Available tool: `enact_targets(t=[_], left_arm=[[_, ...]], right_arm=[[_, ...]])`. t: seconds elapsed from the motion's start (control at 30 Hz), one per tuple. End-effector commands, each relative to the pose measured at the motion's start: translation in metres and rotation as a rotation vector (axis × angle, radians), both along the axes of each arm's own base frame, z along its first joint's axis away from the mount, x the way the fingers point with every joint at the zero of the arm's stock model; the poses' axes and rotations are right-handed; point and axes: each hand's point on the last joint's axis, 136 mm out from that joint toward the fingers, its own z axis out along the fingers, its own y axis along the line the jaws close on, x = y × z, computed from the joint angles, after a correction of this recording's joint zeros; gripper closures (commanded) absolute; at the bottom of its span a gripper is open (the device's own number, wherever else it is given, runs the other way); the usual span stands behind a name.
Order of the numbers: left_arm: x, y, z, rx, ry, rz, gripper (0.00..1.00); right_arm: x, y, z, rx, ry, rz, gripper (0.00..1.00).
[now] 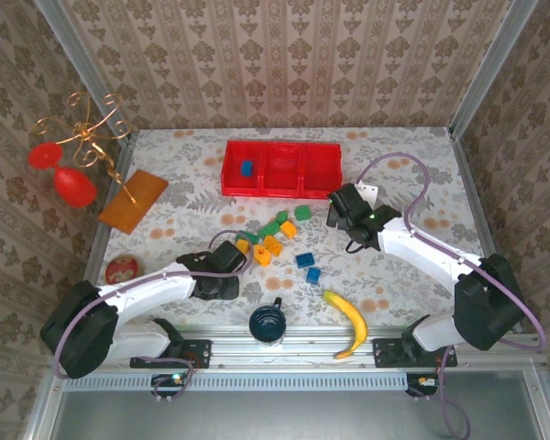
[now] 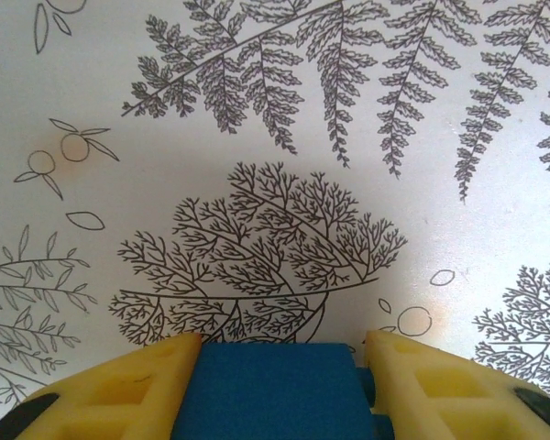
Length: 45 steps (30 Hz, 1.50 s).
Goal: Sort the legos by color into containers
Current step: Pick up the lego from the middle-left of the table, then place the lego in the container.
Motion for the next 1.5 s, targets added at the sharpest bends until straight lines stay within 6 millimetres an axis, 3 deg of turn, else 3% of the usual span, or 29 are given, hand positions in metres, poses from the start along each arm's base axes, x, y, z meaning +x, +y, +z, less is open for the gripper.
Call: enact_targets(t=[0.0,0.13,0.57,0.83,1.1,1.47], left_arm=[[0.006,-0.001,0.014,-0.013,-0.027,0.005,0.79],[0.013,-0.002,0.027,-0.025,-0.065,0.009,0.8],[0.045,0.007,0.073,-0.031,-0.232,0.048,0.82],[0.097,0.011,0.106,-0.134,-0.411,0.175,0.82],[0.149,0.0,0.141,-0.183,-0.51,0.146,0.82],[0.214,-0.021,0.163,-0.211,-0.562,0.092,0.82]], right_arm=[[-0.006,-0.007,0.001,-0.015,-0.01,-0.028,0.0],[-0.006,-0.007,0.011,0.0,-0.036,-0.026,0.0],[-0.015,-0.017,0.014,-0.029,-0.057,-0.016,0.0],[-0.02,-0.022,0.018,-0.033,-0.063,-0.026,0.0],[-0.021,-0.025,0.02,-0.037,-0.072,-0.036,0.0],[-0.026,-0.03,0.013,-0.06,-0.046,-0.052,0.0]])
